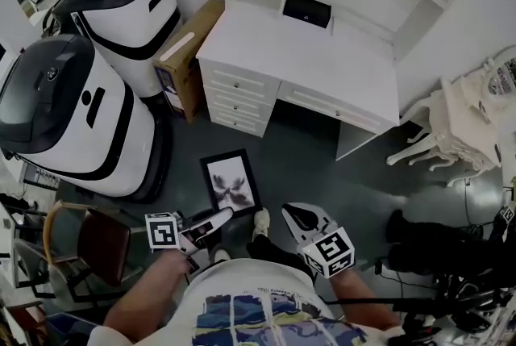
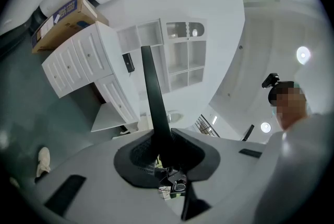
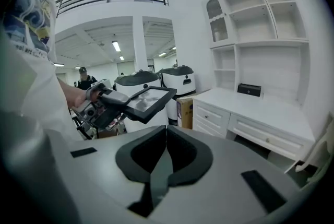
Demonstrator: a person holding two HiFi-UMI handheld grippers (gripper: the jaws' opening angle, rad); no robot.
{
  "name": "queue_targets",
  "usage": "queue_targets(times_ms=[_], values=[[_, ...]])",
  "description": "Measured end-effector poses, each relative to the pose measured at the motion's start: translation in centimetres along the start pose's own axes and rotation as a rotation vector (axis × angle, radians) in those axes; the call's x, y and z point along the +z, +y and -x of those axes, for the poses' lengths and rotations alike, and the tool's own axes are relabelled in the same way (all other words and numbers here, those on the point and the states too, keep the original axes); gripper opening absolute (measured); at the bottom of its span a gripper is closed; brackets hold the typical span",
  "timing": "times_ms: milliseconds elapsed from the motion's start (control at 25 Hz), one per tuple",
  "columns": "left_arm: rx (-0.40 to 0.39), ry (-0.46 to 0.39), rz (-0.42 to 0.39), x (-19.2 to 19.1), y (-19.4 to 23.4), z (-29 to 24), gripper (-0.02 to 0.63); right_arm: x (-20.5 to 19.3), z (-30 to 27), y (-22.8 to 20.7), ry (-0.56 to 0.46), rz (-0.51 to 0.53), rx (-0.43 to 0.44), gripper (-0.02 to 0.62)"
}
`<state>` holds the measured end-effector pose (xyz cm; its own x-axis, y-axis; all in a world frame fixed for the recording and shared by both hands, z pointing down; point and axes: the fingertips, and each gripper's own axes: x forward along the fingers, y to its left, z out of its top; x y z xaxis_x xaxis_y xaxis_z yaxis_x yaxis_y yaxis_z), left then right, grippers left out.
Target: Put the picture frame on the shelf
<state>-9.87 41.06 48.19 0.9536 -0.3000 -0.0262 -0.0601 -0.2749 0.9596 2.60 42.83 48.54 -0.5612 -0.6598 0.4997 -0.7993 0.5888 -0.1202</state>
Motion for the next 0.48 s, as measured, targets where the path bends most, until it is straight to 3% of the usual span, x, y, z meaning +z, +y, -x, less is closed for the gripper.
queue_targets(times_ms=[160,320,480], values=[[0.006,-0.021,-0.019,3.7,0.0,-5.1,0.074,2.1,-1.2,-6.0,-0.026,0.008,0.033,0.033],[0.012,-0.053,-0.024,6.0,0.1,-8.6,0.074,2.7,-2.2,-10.2,-0.044,0.004,0.061,0.094],[0.041,-0.068,-0.033,8.4,0.8,-11.0,0.074,2.5,-3.9,-13.0,-0.023,-0.015,0.086,0.085]])
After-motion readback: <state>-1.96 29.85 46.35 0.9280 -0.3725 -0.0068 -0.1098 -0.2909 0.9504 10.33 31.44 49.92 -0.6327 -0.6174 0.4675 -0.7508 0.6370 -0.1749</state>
